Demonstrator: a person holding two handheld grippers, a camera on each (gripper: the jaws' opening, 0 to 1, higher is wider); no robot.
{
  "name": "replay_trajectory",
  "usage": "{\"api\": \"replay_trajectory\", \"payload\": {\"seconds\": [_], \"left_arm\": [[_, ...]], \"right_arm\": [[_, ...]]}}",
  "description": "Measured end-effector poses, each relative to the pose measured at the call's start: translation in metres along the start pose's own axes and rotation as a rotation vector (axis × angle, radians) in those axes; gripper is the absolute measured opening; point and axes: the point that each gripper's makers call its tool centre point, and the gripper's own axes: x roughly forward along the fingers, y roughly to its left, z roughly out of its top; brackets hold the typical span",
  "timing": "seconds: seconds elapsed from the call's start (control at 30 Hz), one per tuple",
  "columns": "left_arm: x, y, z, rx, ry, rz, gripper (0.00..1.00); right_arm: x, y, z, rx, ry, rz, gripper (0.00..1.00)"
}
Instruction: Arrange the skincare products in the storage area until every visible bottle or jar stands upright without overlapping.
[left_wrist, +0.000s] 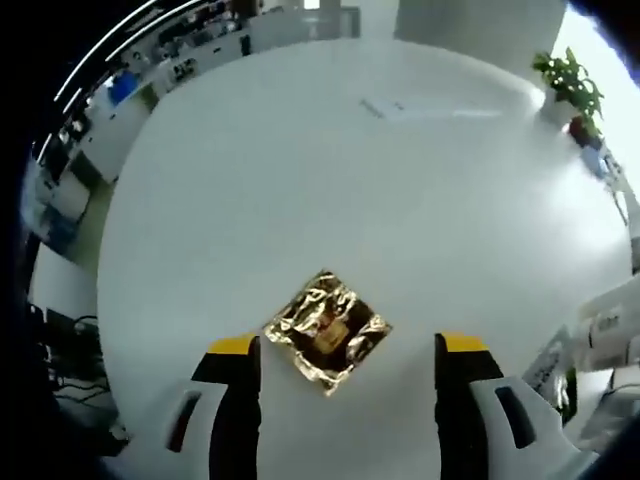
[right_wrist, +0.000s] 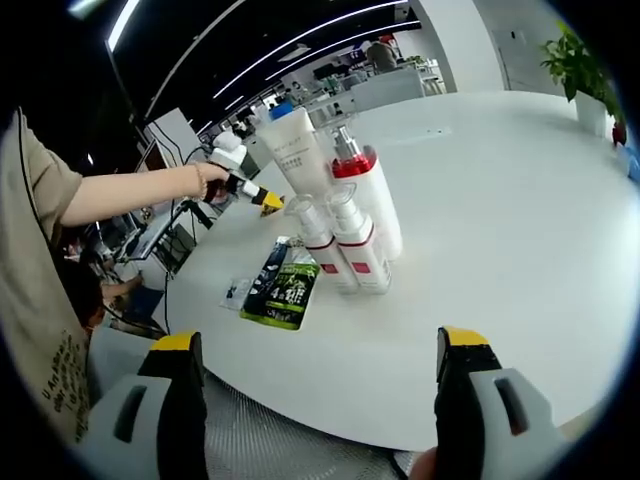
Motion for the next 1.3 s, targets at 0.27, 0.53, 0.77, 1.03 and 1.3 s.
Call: {"api": "replay_trajectory", "payload": {"seconds": [0.27, 0.53, 0.77, 1.03, 1.3], "left_arm": [[0.0009, 0.0075, 0.0056, -0.102, -0.035, 0.049, 0.65], [0.0053, 0.0089, 0.0088, -0.174, -0.072, 0.1, 0.63], [0.0084, 0.0081, 0.0046, -0.18, -0.069, 0.123, 0.6], [0.0079, 0.0056, 0.004, -0.178, -0.088, 0.119, 0.57], [0.0048, 0.0063, 0.0025, -0.168, -0.087, 0.112, 0.45]], "right_arm": [[-0.0003, -0.0007, 0.0003, 0.002, -0.002, -0.003, 0.97], [-0.0003, -0.0011, 0.0, 0.003, 0.0, -0.005, 0.97], [0.0, -0.0019, 0.0, 0.005, -0.001, -0.006, 0.96], [-0.0002, -0.0017, 0.0003, 0.005, -0.003, -0.005, 0.96], [-0.0004, -0.0017, 0.0007, 0.003, -0.007, -0.005, 0.96]]}}
